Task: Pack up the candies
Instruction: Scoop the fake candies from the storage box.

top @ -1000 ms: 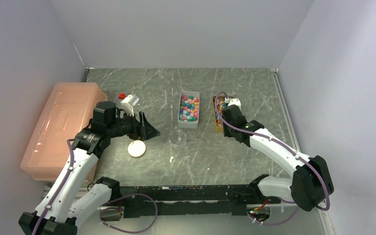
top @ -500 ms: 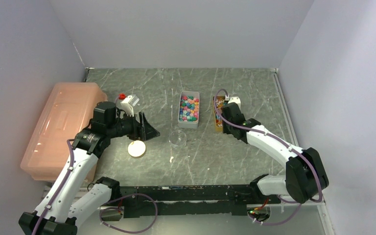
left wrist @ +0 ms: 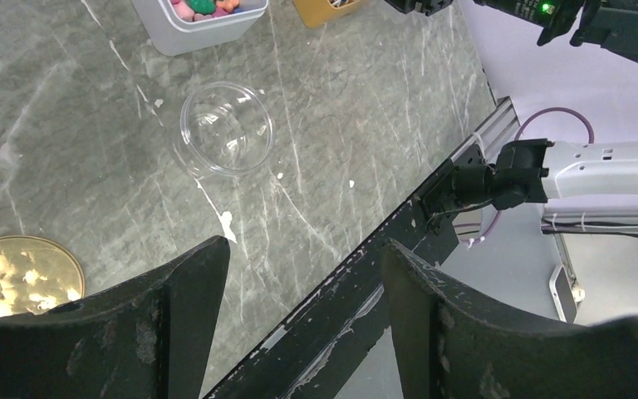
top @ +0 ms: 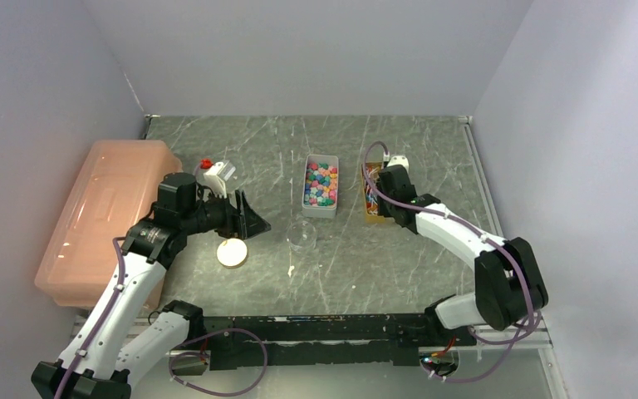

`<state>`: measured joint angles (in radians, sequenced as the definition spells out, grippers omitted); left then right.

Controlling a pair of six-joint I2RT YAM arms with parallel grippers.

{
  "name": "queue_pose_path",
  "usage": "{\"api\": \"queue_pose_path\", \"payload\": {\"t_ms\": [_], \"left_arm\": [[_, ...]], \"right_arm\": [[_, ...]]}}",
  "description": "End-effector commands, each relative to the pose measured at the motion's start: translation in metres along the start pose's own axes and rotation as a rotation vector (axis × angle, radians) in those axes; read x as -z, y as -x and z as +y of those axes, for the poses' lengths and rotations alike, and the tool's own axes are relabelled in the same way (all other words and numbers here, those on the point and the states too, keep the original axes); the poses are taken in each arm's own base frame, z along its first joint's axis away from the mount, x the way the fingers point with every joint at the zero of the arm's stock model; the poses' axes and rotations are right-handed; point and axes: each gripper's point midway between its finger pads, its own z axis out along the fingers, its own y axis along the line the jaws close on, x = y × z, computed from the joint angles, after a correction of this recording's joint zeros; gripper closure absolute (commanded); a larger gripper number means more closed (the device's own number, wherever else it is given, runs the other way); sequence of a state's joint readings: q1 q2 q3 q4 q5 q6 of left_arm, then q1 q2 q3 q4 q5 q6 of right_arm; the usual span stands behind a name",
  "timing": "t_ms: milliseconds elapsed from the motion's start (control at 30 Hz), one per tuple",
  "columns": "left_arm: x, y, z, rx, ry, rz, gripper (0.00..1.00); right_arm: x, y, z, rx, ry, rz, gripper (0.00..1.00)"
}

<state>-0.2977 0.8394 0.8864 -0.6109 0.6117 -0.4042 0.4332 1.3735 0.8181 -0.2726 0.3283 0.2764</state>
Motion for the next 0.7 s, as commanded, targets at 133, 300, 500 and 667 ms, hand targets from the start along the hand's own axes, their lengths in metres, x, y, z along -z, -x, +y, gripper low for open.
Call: {"api": "queue_pose_path", "payload": {"t_ms": [133,300,500,667], "left_arm": [[0.004,0.005,-0.002,-0.045,0.001,-0.027,0.28],[0.005,0.006,-0.002,-0.048,0.004,-0.029,0.28],[0.005,0.006,-0.001,-0.046,0.007,-0.028,0.28],[0.004,0.006,-0.001,-0.046,0.007,-0.029,0.27]], "right_arm": [[-0.01,0.039,0.004,-0.025,0.029,-0.125,1.0],[-0.009,0.035,0.001,-0.012,0.035,-0.156,1.0],[0.003,0.029,-0.001,-0.024,0.064,-0.208,1.0],[0.017,0.025,-0.009,-0.047,0.059,-0.247,1.0]]}}
